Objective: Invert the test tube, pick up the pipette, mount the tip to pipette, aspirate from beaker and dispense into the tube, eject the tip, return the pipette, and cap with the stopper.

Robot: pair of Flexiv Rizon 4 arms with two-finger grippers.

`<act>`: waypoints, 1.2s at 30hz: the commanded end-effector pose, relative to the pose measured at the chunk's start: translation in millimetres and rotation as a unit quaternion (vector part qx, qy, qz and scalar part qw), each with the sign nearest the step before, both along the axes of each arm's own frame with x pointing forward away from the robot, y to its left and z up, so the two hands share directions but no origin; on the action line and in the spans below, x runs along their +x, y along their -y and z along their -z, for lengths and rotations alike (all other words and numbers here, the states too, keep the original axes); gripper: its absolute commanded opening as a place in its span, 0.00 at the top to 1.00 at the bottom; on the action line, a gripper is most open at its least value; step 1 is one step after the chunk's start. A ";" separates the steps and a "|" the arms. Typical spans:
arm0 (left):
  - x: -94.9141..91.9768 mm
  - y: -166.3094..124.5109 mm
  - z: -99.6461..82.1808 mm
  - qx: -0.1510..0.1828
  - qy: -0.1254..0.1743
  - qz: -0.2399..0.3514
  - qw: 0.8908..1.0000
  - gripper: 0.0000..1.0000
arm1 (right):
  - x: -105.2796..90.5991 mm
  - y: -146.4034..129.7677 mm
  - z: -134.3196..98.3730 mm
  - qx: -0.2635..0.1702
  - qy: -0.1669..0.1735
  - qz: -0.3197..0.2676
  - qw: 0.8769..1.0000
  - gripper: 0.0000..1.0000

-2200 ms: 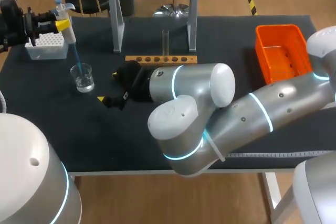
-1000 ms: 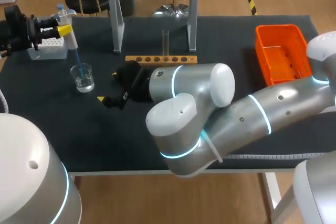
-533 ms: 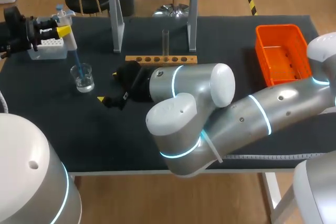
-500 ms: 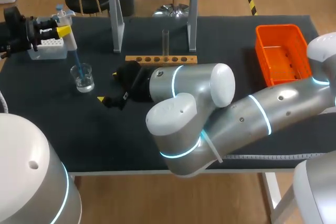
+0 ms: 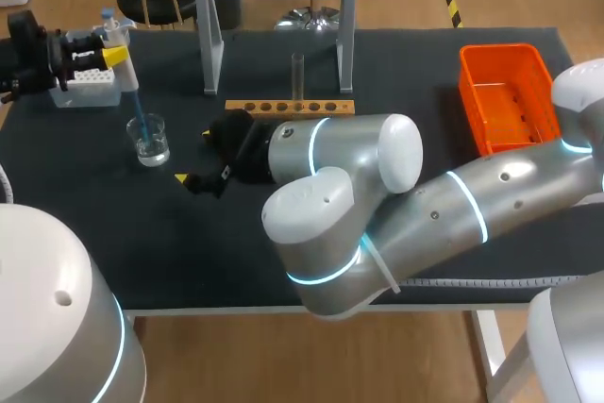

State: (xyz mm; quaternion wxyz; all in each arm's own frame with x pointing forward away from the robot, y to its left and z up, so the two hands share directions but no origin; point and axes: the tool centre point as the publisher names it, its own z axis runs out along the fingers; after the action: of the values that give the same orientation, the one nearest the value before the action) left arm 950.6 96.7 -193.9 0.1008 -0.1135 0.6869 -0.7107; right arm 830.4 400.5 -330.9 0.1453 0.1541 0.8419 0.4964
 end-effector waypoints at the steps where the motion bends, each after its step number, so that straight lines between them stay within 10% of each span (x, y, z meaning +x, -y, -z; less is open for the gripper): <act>1: 1.5 -0.1 0.2 -0.001 0.002 0.002 1.000 1.00 | 0.2 1.3 -1.3 -0.002 -0.001 -0.001 1.000 0.00; 36: 0.8 1.9 0.6 0.004 0.001 0.007 1.000 1.00 | 0.2 1.3 -1.3 -0.002 -0.001 -0.001 1.000 0.00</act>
State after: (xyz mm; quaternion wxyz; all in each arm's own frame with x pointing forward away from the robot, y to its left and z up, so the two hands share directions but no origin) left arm 950.6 93.5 -194.4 0.0988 -0.1090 0.6905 -0.7082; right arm 830.4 400.6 -330.9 0.1454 0.1542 0.8418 0.4964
